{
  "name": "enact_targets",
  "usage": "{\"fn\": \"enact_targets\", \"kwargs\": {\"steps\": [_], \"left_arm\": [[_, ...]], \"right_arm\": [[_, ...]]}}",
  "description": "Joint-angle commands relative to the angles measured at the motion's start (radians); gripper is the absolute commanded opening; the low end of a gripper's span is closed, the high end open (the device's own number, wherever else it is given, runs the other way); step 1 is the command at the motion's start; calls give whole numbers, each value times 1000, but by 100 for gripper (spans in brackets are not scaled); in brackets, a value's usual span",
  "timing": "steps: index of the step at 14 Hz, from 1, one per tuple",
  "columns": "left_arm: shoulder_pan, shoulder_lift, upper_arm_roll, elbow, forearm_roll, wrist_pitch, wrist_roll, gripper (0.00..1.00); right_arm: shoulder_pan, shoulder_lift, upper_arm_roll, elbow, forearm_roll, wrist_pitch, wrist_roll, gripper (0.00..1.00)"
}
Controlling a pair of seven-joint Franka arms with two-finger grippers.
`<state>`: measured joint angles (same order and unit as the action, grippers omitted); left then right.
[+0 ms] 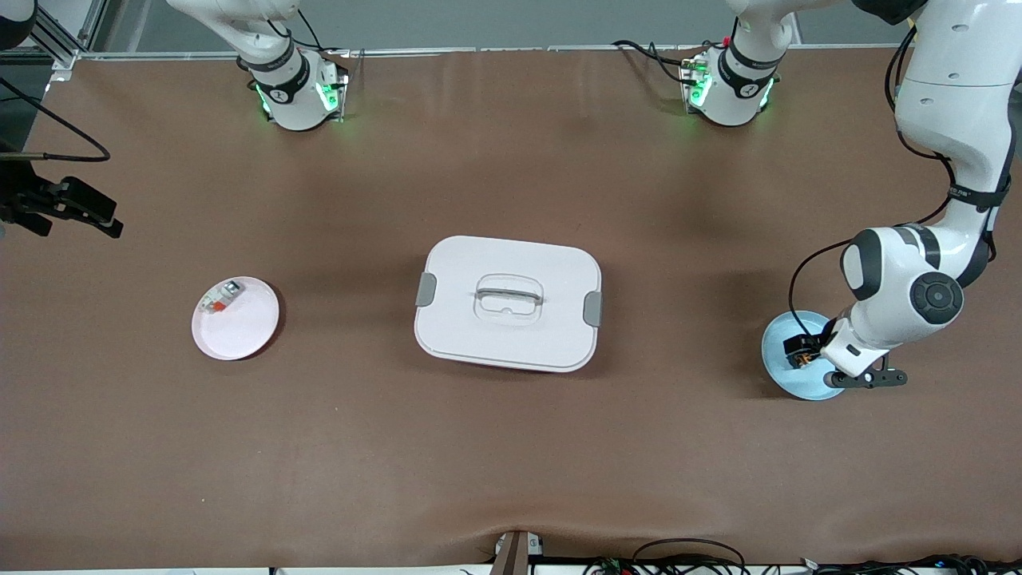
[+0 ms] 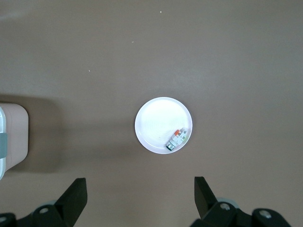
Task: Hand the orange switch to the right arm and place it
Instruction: 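Close the left gripper on the black-and-orange switch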
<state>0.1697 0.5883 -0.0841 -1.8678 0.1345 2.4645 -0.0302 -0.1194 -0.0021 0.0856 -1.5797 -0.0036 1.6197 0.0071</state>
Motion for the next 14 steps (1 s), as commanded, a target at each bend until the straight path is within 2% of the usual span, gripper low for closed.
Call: {"fn": "enact_targets", "kwargs": {"steps": [1, 5, 14], "left_arm": [[-2, -7, 3, 1, 17, 7, -80, 100], [-12, -4, 3, 6, 17, 8, -209, 100], [-7, 31, 3, 30, 14, 21, -238, 100]], "right_arm": [[-11, -15, 11, -5, 1, 2, -12, 100], [-11, -15, 11, -5, 1, 2, -12, 100], [-11, -15, 10, -5, 1, 3, -12, 100]]}}
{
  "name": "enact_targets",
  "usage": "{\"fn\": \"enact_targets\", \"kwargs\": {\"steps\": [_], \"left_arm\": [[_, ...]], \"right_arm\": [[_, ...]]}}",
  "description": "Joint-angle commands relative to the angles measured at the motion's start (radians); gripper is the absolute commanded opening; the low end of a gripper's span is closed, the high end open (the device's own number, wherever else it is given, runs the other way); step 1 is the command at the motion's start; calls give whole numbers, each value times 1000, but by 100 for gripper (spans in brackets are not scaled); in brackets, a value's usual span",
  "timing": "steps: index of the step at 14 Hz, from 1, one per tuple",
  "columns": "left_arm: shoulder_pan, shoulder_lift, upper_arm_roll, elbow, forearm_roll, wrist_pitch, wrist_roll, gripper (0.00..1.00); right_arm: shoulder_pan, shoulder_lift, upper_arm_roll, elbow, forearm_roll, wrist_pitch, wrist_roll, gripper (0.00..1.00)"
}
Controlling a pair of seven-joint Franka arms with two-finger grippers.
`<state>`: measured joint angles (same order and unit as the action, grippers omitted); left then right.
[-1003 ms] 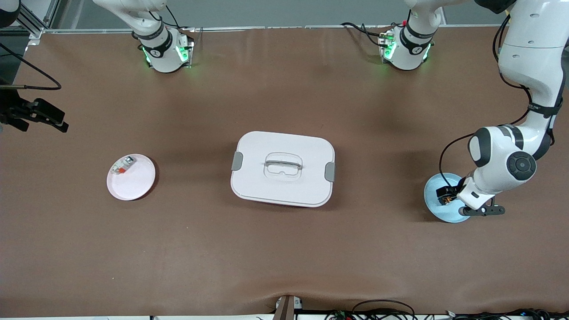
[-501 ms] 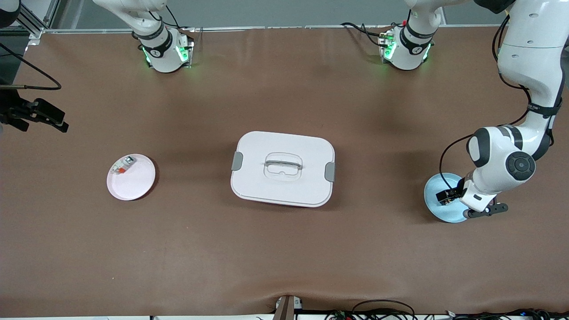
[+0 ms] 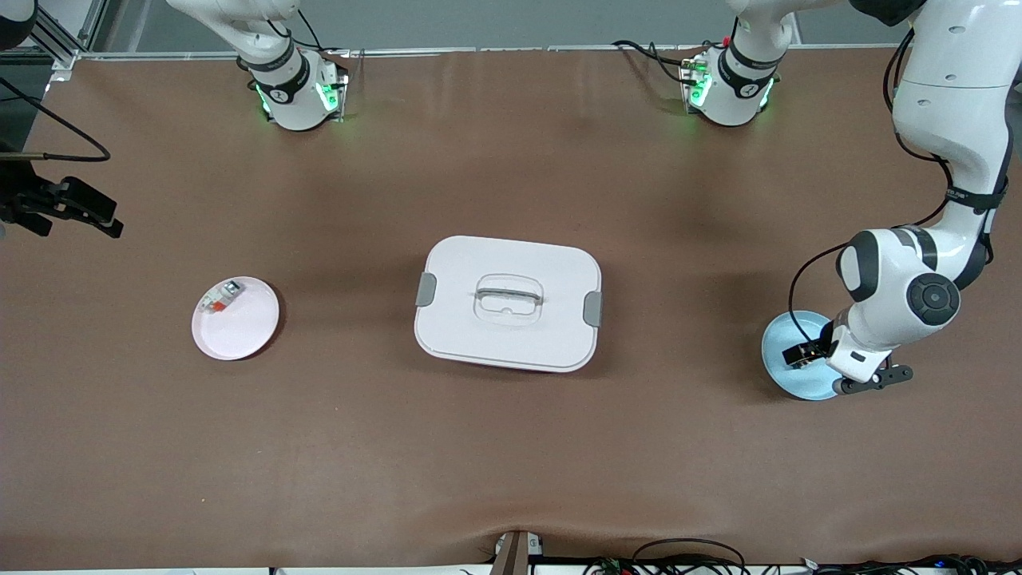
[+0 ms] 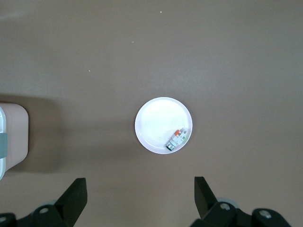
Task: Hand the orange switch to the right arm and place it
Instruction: 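Close the left gripper on the black-and-orange switch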
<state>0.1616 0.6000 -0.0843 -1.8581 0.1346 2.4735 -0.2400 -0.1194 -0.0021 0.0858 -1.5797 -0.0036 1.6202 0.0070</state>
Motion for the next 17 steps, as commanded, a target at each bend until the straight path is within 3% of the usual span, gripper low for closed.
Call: {"fn": "enact_targets", "kwargs": {"steps": [1, 11, 13, 16, 17], "left_arm": [[0, 23, 3, 20, 14, 18, -36, 100], [1, 32, 3, 25, 13, 22, -93, 98], [1, 32, 3, 25, 13, 22, -94, 78], [-2, 29, 3, 25, 10, 21, -110, 7], [-7, 24, 3, 25, 10, 18, -131, 0]], "right_arm": [[-11, -15, 9, -5, 1, 1, -12, 100], [-13, -4, 9, 33, 2, -3, -12, 100], [-9, -4, 11, 37, 2, -3, -7, 100], [-8, -4, 12, 38, 5, -2, -5, 100], [-8, -4, 12, 37, 7, -2, -2, 100]]}}
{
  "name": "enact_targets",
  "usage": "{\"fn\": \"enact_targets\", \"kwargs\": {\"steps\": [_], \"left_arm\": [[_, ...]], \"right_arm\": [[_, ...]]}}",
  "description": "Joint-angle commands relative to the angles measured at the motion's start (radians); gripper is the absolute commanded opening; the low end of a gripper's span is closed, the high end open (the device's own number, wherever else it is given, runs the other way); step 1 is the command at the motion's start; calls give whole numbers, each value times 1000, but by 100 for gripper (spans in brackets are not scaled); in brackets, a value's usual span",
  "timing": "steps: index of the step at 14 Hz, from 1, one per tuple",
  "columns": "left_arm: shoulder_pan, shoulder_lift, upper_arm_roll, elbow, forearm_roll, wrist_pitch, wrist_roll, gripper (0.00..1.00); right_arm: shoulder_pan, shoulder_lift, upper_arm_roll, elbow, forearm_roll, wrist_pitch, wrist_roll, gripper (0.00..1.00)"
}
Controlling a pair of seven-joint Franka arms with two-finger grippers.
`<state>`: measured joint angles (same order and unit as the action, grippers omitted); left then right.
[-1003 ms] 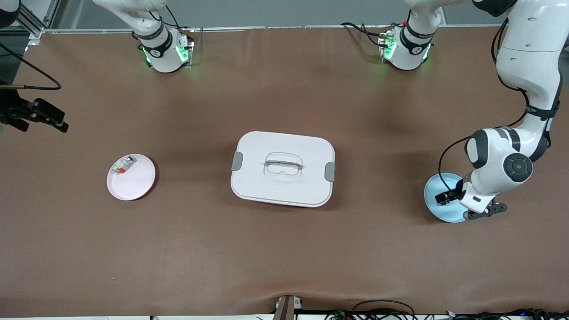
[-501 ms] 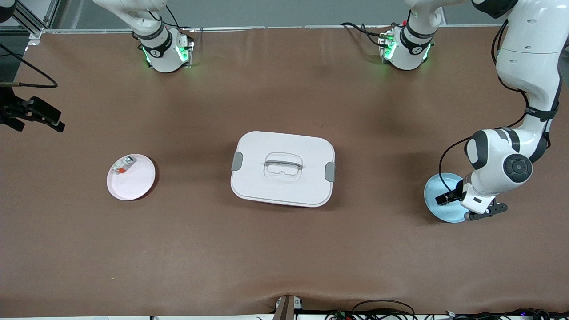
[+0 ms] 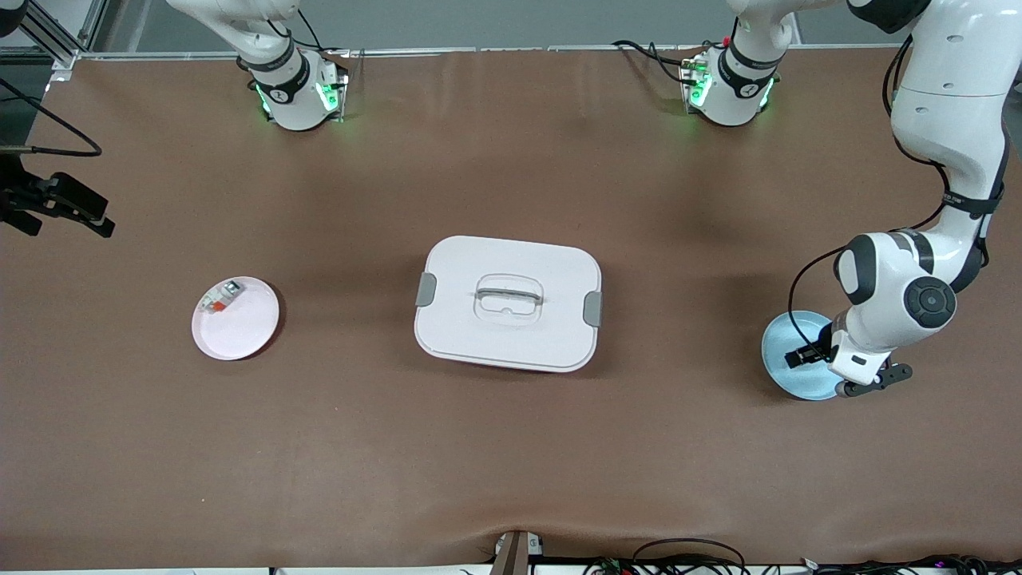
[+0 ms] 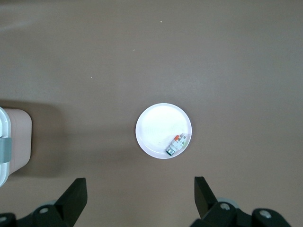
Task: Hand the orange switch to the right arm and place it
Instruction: 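Close the left gripper on the black-and-orange switch, then lift the switch with the left gripper while the right gripper approaches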
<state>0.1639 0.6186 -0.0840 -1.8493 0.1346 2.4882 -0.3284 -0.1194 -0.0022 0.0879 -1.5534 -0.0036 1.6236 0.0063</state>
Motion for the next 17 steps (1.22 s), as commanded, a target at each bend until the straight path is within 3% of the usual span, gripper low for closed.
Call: {"fn": "enact_targets", "kwargs": {"steps": [1, 3, 8, 13, 17], "left_arm": [[-9, -5, -2, 13, 11, -5, -53, 0], [-9, -58, -10, 9, 13, -50, -54, 0], [-4, -224, -103, 15, 7, -267, -80, 0], [-4, -379, -230, 18, -19, -411, -104, 0], [-4, -416, -373, 68, -88, -474, -308, 0]], "right_arm": [[-6, -2, 10, 10, 7, -5, -5, 100], [18, -1, 10, 10, -1, -7, -5, 100], [114, -2, 12, 10, 14, -13, 42, 100], [330, -5, 15, 13, 14, -80, 352, 100], [524, -1, 13, 10, 34, 20, 581, 100]]}}
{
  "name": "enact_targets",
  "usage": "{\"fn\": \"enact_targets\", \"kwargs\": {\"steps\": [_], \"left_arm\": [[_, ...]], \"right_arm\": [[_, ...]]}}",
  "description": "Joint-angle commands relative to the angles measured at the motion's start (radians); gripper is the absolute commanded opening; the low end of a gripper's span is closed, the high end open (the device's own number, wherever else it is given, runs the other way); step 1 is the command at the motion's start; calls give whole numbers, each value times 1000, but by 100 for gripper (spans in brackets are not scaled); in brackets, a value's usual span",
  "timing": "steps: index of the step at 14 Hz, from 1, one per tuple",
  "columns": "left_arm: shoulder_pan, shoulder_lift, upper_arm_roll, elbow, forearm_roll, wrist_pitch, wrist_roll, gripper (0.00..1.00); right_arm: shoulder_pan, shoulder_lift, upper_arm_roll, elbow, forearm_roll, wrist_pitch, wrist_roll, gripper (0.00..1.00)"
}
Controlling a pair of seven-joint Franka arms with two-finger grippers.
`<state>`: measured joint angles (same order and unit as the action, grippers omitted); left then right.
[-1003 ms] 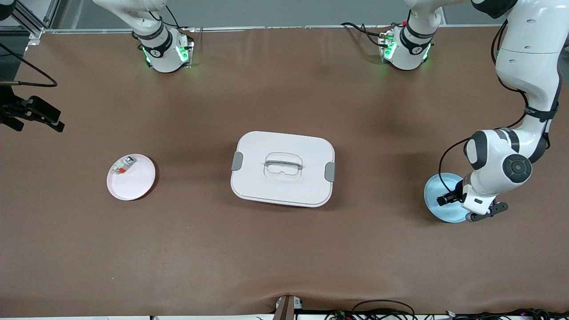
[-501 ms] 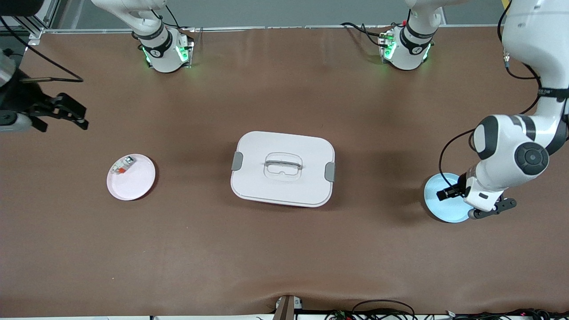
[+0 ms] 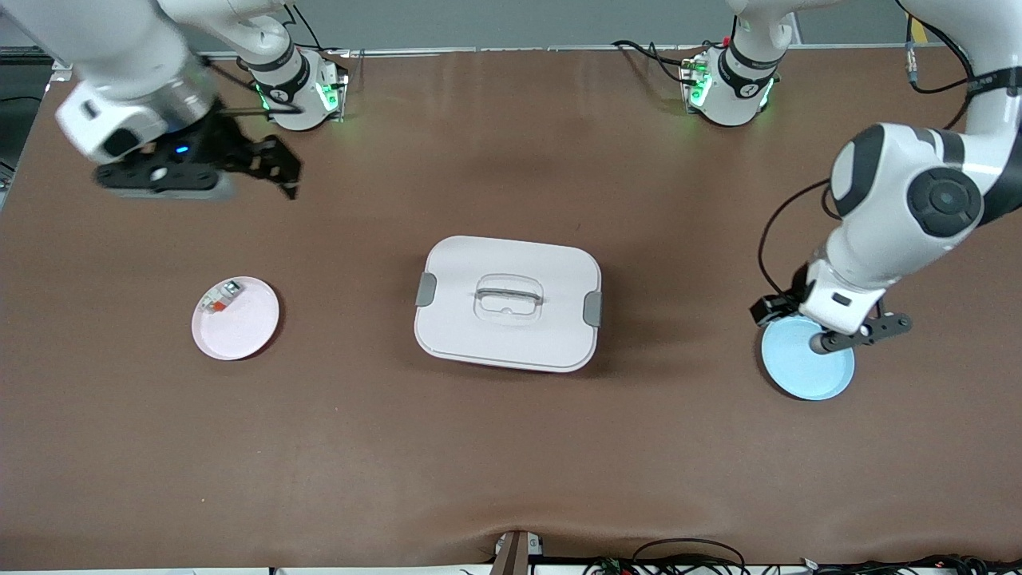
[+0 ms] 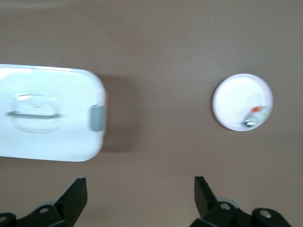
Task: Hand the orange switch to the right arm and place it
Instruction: 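Lift the switch with the left gripper while the right gripper approaches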
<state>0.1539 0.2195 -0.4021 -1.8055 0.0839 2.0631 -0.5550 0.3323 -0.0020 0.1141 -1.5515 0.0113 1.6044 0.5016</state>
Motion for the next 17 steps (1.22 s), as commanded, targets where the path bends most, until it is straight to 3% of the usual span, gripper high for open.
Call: {"fn": "enact_targets", "kwargs": {"steps": [1, 5, 7, 13, 17], "left_arm": [[3, -11, -96, 49, -68, -66, -154, 0], [-2, 10, -257, 96, -108, -67, -405, 0], [-11, 18, -308, 129, -168, -67, -509, 0], [-123, 99, -322, 230, -413, -60, -706, 0], [-180, 164, -320, 258, -484, -28, -805, 0]], "right_arm": [[111, 4, -13, 2, 41, 87, 145, 100], [211, 10, -13, -73, 93, 320, 345, 100], [220, 5, -13, -146, 183, 452, 354, 100], [238, 1, -13, -349, 459, 819, 356, 100], [240, 13, -14, -354, 539, 842, 356, 100]]}}
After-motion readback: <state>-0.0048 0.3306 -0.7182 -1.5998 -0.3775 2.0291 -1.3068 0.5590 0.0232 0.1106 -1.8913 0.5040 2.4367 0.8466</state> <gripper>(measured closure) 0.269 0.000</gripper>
